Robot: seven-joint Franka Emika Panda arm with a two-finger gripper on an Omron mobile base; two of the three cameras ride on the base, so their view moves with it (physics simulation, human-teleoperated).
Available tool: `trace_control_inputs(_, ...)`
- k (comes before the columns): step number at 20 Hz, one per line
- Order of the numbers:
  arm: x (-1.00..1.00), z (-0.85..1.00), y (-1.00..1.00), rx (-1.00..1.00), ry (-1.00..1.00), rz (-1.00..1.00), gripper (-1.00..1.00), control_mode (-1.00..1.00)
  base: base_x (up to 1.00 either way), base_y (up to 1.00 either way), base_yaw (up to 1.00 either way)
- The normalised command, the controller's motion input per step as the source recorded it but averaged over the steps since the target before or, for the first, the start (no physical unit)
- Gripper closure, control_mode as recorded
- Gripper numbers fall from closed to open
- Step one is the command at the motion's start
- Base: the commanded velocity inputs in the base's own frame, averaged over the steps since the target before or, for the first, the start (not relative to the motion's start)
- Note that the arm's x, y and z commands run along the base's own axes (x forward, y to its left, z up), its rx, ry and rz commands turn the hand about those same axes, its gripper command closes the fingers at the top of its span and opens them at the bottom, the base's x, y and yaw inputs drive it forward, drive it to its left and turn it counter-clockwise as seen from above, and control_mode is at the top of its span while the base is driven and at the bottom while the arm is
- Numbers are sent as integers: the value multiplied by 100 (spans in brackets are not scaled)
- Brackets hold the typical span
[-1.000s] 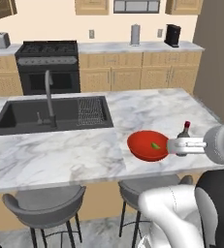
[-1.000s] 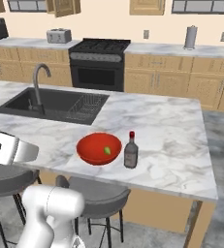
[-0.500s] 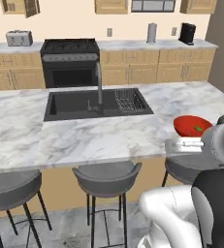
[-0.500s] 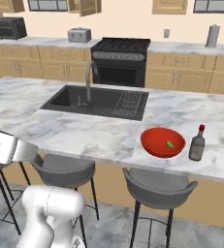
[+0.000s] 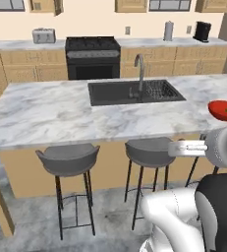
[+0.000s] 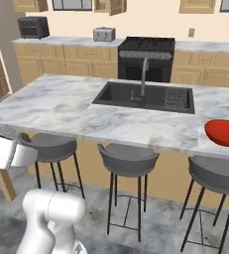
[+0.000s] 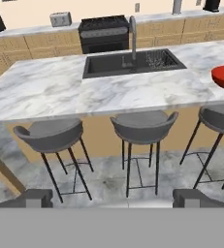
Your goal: There is a bowl on the dining counter. Grab a lemon wedge from the fridge and place it in the bowl. Then get the liquor bottle and glass cup from the cabinet and place them next to the bowl.
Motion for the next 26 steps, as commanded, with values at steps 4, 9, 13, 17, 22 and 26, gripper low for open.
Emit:
trace_control_inputs(4,0,0,0,0,0,0,-100,100,-11,100,-2)
trace_control_inputs(9,0,0,0,0,0,0,-100,100,2,100,-7)
trace_control_inputs(13,0,0,0,0,0,0,-100,100,13,100,-9)
trace_control_inputs(17,0,0,0,0,0,0,-100,100,28,100,-11)
trace_control_inputs(22,0,0,0,0,0,0,-100,100,55,100,-14)
trace_control_inputs(26,0,0,0,0,0,0,-100,100,72,100,-16)
